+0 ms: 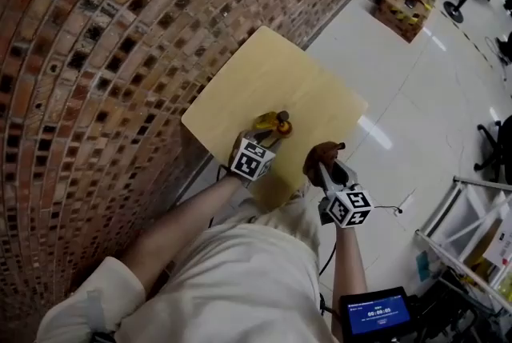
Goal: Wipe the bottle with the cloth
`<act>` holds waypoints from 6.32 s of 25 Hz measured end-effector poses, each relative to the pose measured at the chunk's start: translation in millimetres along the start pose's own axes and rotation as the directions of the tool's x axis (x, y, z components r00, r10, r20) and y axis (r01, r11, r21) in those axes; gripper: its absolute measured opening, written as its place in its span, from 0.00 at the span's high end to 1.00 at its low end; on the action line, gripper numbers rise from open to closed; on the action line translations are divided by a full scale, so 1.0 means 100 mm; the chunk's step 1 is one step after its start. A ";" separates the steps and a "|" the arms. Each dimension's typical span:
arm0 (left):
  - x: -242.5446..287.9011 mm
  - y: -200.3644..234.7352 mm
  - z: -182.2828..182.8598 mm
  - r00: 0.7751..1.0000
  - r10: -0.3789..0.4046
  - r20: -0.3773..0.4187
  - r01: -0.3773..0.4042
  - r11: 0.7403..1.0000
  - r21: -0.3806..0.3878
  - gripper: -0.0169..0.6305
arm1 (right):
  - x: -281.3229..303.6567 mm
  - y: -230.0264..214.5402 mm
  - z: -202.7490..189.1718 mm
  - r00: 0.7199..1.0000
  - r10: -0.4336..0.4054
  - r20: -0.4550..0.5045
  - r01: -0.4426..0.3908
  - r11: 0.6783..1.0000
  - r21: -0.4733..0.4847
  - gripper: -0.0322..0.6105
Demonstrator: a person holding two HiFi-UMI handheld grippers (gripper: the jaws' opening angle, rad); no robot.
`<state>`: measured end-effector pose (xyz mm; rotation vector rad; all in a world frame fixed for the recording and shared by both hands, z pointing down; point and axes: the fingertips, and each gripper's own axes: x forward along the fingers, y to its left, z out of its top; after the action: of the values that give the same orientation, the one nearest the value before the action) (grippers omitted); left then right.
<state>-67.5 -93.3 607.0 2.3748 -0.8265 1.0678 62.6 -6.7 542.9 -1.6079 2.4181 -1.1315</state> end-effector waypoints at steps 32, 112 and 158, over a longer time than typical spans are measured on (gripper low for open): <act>0.65 0.14 -0.06 0.997 0.000 -0.073 -0.009 0.992 -0.125 0.74 | 1.84 -0.58 -0.69 0.963 0.190 -0.192 -0.129 0.948 0.293 0.77; 0.84 0.26 -0.03 0.974 -0.068 -0.216 -0.179 0.357 -0.917 0.69 | 1.81 -1.10 -1.29 0.892 -0.123 -0.435 0.112 0.992 -0.052 0.80; 0.84 0.47 0.22 0.963 0.069 -0.259 -0.260 0.478 -0.839 0.75 | 2.31 -0.16 -1.12 0.933 0.277 -0.231 -0.170 0.903 0.395 0.79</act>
<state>-42.1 -170.5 664.0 1.3032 -1.1803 0.6486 -76.6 -135.5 716.6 -1.0843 2.2726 -1.7396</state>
